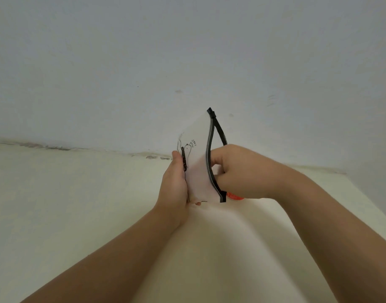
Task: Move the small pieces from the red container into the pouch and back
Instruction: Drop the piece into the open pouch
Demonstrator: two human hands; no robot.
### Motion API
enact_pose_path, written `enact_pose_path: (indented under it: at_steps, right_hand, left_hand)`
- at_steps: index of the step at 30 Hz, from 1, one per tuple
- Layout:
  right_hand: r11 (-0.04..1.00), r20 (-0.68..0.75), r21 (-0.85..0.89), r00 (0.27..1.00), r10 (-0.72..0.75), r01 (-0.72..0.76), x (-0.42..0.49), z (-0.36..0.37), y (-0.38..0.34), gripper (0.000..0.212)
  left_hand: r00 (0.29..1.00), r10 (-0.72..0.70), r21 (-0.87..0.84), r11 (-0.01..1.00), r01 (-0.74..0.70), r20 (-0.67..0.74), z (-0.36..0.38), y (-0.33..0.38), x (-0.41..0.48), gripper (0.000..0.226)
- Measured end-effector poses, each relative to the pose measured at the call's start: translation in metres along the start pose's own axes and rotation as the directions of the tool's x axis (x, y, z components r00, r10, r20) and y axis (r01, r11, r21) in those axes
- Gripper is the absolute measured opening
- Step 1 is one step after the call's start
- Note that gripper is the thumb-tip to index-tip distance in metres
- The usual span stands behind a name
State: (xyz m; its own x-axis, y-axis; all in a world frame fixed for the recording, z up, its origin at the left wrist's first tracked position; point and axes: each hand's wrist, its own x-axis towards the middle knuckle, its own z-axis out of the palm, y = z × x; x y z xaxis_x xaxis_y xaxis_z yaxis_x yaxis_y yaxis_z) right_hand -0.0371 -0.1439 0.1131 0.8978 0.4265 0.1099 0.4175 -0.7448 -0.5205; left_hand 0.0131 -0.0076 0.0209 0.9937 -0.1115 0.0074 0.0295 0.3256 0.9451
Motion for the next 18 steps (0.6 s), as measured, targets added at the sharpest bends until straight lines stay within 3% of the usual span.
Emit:
enact_pose_path:
  at_steps: [7, 12, 15, 18]
  right_hand:
    - [0.991, -0.136, 0.13, 0.991, -0.017, 0.035, 0.003, -0.006, 0.005, 0.043]
    - [0.999, -0.037, 0.044, 0.999, 0.002, 0.0, 0.003, 0.0, 0.004, 0.016]
    - [0.998, -0.022, -0.064, 1.0, 0.016, -0.017, 0.005, 0.005, 0.005, 0.004]
    - [0.983, 0.024, -0.182, 0.999, 0.029, -0.024, 0.005, 0.01, 0.004, 0.015]
  left_hand:
    - [0.975, -0.03, -0.004, 0.999, 0.032, 0.219, 0.003, 0.005, -0.007, 0.076]
    - [0.996, -0.085, 0.096, 0.992, 0.085, -0.004, 0.006, 0.002, -0.007, 0.067]
    - [0.995, -0.096, 0.147, 0.984, 0.098, -0.024, 0.007, 0.001, -0.006, 0.065]
    - [0.998, -0.065, 0.193, 0.979, 0.063, 0.005, 0.007, 0.0, -0.007, 0.072]
